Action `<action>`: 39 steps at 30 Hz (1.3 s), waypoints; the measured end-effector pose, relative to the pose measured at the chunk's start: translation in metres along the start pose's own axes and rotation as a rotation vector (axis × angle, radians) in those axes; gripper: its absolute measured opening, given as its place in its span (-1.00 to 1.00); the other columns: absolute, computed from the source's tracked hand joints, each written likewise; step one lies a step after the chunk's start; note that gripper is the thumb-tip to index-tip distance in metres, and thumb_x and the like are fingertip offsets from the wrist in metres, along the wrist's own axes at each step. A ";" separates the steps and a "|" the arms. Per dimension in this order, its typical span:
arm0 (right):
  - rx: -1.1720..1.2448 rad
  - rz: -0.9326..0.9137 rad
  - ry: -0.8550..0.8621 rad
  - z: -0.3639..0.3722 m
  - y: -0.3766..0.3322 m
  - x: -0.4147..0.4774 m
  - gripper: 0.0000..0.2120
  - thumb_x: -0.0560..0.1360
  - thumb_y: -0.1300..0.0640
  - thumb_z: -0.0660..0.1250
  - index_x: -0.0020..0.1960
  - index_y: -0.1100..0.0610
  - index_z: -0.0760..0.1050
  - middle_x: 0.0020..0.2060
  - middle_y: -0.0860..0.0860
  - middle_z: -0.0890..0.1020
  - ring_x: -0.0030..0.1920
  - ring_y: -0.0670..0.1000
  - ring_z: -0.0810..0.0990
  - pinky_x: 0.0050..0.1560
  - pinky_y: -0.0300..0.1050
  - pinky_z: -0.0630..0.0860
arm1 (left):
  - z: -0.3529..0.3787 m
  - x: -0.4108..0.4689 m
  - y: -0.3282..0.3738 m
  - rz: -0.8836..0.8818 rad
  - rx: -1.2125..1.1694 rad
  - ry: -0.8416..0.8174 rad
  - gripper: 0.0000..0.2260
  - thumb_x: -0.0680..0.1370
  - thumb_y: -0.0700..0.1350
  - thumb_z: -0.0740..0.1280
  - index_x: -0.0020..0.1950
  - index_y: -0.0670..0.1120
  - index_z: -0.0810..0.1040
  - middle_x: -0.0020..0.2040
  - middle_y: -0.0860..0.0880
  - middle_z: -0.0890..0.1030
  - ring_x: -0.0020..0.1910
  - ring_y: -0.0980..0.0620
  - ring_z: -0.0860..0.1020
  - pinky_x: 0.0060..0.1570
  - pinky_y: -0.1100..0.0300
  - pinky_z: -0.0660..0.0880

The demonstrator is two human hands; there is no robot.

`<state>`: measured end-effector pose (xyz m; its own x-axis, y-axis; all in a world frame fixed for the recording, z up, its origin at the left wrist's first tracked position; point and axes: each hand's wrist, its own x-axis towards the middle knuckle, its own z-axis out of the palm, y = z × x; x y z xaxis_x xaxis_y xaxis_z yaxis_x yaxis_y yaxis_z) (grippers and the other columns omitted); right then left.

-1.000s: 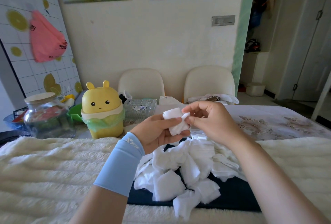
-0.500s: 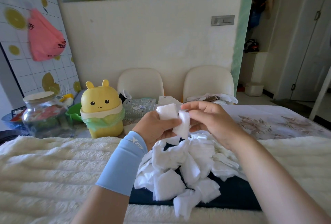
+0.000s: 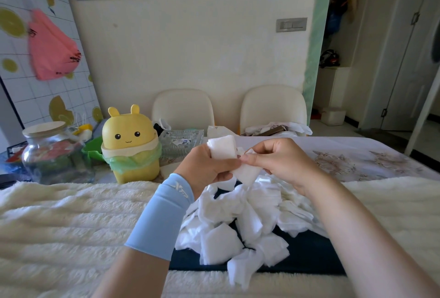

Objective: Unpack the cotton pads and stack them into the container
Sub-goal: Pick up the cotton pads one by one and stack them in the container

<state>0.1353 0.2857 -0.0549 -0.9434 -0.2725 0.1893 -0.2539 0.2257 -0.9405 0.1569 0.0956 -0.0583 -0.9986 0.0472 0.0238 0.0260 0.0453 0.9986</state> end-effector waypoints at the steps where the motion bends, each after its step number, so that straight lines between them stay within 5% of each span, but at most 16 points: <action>1: 0.007 0.009 -0.012 -0.001 0.000 0.000 -0.85 0.41 0.05 0.57 -0.09 0.10 0.71 -0.28 -0.10 0.71 -0.32 -0.20 0.55 -0.23 -0.29 0.50 | -0.001 0.000 0.000 0.000 -0.015 0.005 -0.75 0.46 -0.29 0.49 0.12 -0.27 0.60 -0.12 -0.11 0.67 -0.25 0.06 0.61 -0.24 0.29 0.56; 4: 0.057 0.014 -0.043 -0.005 0.002 0.001 -0.90 0.46 0.14 0.52 -0.04 0.11 0.71 -0.09 0.02 0.76 -0.03 0.00 0.67 0.15 0.03 0.58 | -0.002 -0.001 0.002 0.007 -0.056 -0.012 -0.78 0.49 -0.28 0.46 0.12 -0.27 0.61 -0.03 -0.17 0.69 -0.13 -0.02 0.63 -0.21 0.26 0.57; 6: 0.112 0.010 -0.032 -0.006 0.003 0.001 -0.89 0.51 0.21 0.47 0.03 0.17 0.68 -0.04 0.09 0.75 0.05 0.12 0.70 0.21 0.11 0.60 | 0.000 -0.003 0.005 -0.008 -0.101 -0.019 -0.81 0.57 -0.24 0.37 0.17 -0.25 0.58 -0.03 -0.17 0.67 -0.15 -0.06 0.63 -0.23 0.22 0.59; 10: 0.150 -0.045 0.040 -0.009 -0.001 0.000 -0.91 0.57 0.26 0.39 0.01 0.17 0.67 -0.08 0.11 0.72 -0.07 0.05 0.68 -0.04 -0.03 0.68 | 0.000 -0.006 0.011 -0.108 -0.280 0.021 -0.79 0.67 -0.21 0.13 0.28 -0.19 0.43 0.03 -0.24 0.63 -0.21 -0.19 0.67 -0.30 0.09 0.64; 14: 0.156 -0.112 0.033 -0.009 -0.010 -0.005 -0.87 0.55 0.30 0.40 -0.02 0.11 0.68 -0.16 0.02 0.72 -0.17 -0.10 0.68 -0.25 -0.25 0.60 | -0.004 -0.002 0.006 -0.059 -0.116 0.074 -0.87 0.62 -0.21 0.30 0.13 -0.23 0.56 0.10 -0.27 0.66 0.03 -0.21 0.68 0.03 -0.09 0.64; 23: -0.065 -0.246 0.115 0.004 -0.019 -0.006 -0.81 0.36 0.22 0.61 -0.13 -0.02 0.69 -0.13 0.08 0.73 -0.04 0.23 0.67 0.02 0.21 0.65 | 0.005 -0.009 0.009 -0.012 -0.109 -0.030 -0.83 0.60 -0.19 0.34 0.12 -0.22 0.65 -0.02 -0.20 0.72 -0.09 -0.08 0.71 -0.18 0.18 0.64; 28: -0.106 -0.273 0.152 0.005 -0.019 -0.006 -0.79 0.33 0.20 0.63 -0.16 -0.05 0.67 -0.17 0.07 0.73 -0.14 0.21 0.66 -0.06 0.14 0.65 | 0.007 -0.012 0.012 -0.046 -0.145 -0.102 -0.79 0.66 -0.20 0.23 0.10 -0.28 0.62 0.02 -0.28 0.69 -0.15 -0.10 0.70 -0.23 0.16 0.64; 31: -0.174 -0.255 0.191 0.006 -0.015 -0.004 -0.81 0.33 0.13 0.64 -0.17 -0.08 0.67 -0.30 -0.06 0.69 -0.36 -0.08 0.53 -0.23 -0.04 0.60 | 0.007 -0.012 0.013 -0.057 -0.158 -0.142 -0.74 0.66 -0.14 0.24 0.16 -0.30 0.61 0.06 -0.31 0.67 -0.07 -0.13 0.69 -0.13 0.08 0.67; 34: -0.227 -0.219 0.196 0.005 -0.009 -0.002 -0.81 0.38 -0.02 0.59 -0.04 -0.10 0.65 -0.12 -0.18 0.66 -0.27 -0.21 0.54 -0.17 -0.28 0.53 | 0.007 -0.012 0.012 -0.017 -0.095 -0.166 -0.75 0.55 -0.08 0.39 0.10 -0.23 0.66 -0.03 -0.19 0.71 -0.08 -0.05 0.69 -0.11 0.14 0.65; 37: -0.161 -0.152 0.099 0.002 -0.006 -0.002 -0.78 0.46 0.05 0.53 0.08 -0.01 0.62 -0.05 0.05 0.69 -0.36 -0.16 0.58 -0.26 -0.33 0.52 | 0.002 -0.011 0.010 0.001 0.019 -0.153 -0.81 0.51 -0.32 0.42 0.11 -0.21 0.65 -0.01 -0.17 0.72 -0.07 -0.04 0.70 -0.10 0.19 0.64; 39: -0.201 -0.136 0.104 0.001 -0.004 -0.002 -0.82 0.49 0.06 0.50 0.08 -0.03 0.60 -0.11 0.02 0.71 -0.44 -0.17 0.54 -0.26 -0.27 0.51 | -0.004 -0.008 0.009 -0.016 0.063 -0.073 -0.77 0.50 -0.38 0.41 0.14 -0.22 0.64 0.01 -0.20 0.71 -0.07 -0.07 0.70 -0.11 0.15 0.66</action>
<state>0.1387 0.2848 -0.0514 -0.9117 -0.2179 0.3483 -0.4078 0.3779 -0.8312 0.1652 0.0919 -0.0494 -0.9930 0.1183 0.0020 0.0150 0.1094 0.9939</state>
